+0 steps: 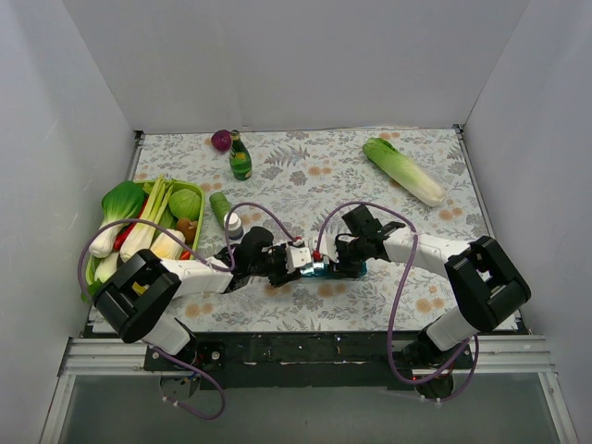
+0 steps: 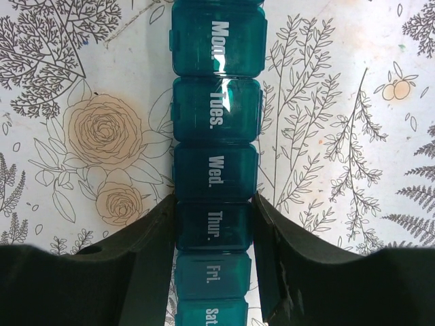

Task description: Sort the pills into containers

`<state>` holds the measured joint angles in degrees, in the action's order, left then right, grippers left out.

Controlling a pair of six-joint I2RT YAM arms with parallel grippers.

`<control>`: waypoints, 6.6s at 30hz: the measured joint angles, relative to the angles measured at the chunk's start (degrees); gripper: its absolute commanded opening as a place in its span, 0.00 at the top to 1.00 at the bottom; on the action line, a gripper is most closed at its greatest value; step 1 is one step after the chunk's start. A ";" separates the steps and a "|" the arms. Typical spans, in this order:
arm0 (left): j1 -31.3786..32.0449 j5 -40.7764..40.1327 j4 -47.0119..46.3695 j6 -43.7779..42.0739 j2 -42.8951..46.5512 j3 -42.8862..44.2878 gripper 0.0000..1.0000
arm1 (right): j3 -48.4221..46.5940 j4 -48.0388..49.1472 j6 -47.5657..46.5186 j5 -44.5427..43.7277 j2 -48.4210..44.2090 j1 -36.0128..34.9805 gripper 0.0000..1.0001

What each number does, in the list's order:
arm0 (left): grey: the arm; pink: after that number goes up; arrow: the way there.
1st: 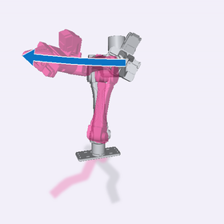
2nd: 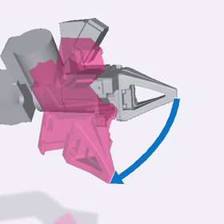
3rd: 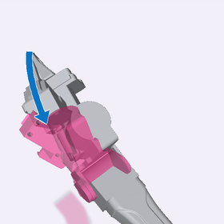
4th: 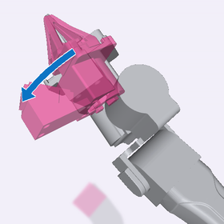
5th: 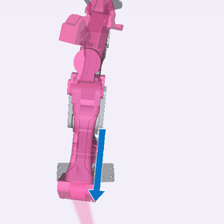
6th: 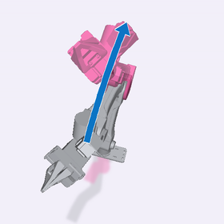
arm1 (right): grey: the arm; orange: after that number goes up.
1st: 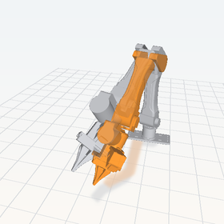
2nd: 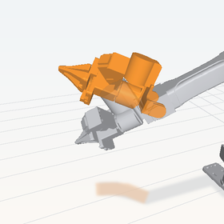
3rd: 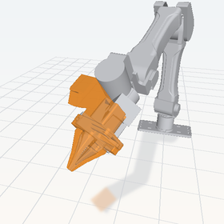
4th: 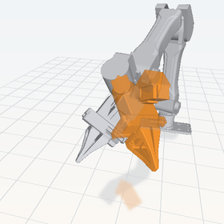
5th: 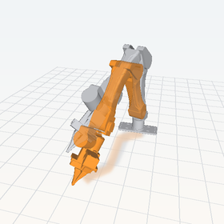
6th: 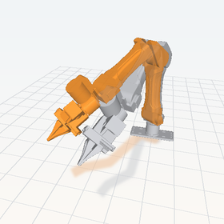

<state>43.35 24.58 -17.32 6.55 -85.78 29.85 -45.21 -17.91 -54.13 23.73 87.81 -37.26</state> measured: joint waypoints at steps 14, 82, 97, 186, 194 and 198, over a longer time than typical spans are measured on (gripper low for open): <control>-2.78 5.88 9.51 5.51 0.48 3.96 1.00 | 0.94 1.44 0.44 1.22 -0.20 -0.11 0.79; -11.37 -8.00 18.36 39.04 -4.13 18.91 0.32 | 0.94 3.82 0.24 0.09 0.00 1.33 0.68; -14.56 -11.61 23.56 40.98 31.04 11.89 0.02 | -15.04 -8.83 -6.54 -1.18 10.69 13.18 0.37; -14.67 -27.08 46.03 52.43 65.75 11.85 0.02 | -50.23 6.29 39.63 -5.92 27.36 -17.84 0.19; -14.69 -27.08 46.10 54.62 65.66 11.87 0.02 | -56.17 7.87 60.13 -7.54 37.53 -17.86 0.14; -14.69 -27.12 46.66 54.95 64.65 12.31 0.02 | -60.28 7.96 70.82 -9.79 42.95 -17.84 0.13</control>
<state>28.67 -2.55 29.34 61.49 -21.12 42.15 -105.49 -9.96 16.69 13.93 130.76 -55.09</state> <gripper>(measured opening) 0.981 0.861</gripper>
